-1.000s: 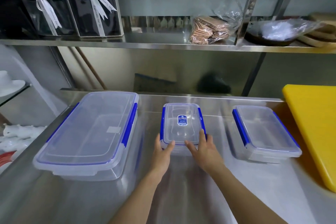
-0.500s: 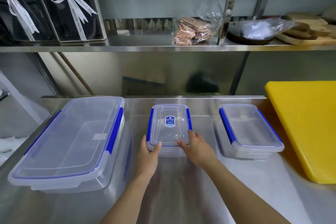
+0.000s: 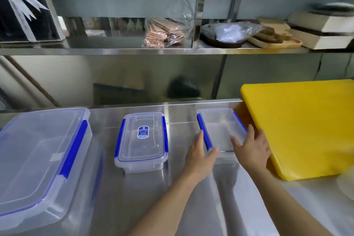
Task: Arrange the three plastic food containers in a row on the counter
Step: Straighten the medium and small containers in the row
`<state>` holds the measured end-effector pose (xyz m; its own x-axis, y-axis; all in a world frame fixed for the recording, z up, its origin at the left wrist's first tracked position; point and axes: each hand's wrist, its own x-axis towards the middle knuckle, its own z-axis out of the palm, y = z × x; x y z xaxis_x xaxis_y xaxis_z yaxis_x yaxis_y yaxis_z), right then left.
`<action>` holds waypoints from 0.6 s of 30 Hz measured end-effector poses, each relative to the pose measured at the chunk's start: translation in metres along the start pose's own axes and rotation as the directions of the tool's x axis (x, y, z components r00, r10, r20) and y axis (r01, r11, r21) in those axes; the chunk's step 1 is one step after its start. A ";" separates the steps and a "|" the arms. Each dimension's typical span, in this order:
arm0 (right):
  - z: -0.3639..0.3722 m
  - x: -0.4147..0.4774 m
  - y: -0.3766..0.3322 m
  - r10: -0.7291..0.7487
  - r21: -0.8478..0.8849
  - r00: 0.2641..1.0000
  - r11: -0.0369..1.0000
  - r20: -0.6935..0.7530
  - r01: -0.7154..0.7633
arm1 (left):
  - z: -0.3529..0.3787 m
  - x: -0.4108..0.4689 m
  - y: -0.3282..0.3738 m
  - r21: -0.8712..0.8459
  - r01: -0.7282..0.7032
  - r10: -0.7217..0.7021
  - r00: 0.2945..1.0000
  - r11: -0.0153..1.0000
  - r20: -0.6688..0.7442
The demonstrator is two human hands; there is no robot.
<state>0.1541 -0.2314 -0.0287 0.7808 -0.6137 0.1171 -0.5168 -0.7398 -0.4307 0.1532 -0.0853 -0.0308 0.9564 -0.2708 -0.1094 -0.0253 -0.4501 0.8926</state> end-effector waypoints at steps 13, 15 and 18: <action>0.010 -0.003 0.021 -0.094 0.348 0.950 0.937 0.298 -0.016 | 0.023 -0.002 -0.026 0.329 -0.028 0.002 0.997 0.944 0.079; 0.013 -0.004 0.019 -0.081 0.315 0.951 0.949 0.299 -0.018 | 0.018 -0.002 -0.025 0.326 -0.018 -0.011 0.996 0.945 0.087; 0.014 -0.004 0.014 -0.005 0.126 0.939 0.991 0.343 -0.040 | 0.008 -0.008 -0.019 0.369 -0.005 -0.066 0.981 0.930 0.182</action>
<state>0.1485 -0.2356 -0.0477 0.8567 -0.4776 -0.1950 -0.4997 -0.6741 -0.5440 0.1442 -0.0814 -0.0502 0.8870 -0.3907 -0.2462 -0.1360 -0.7306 0.6691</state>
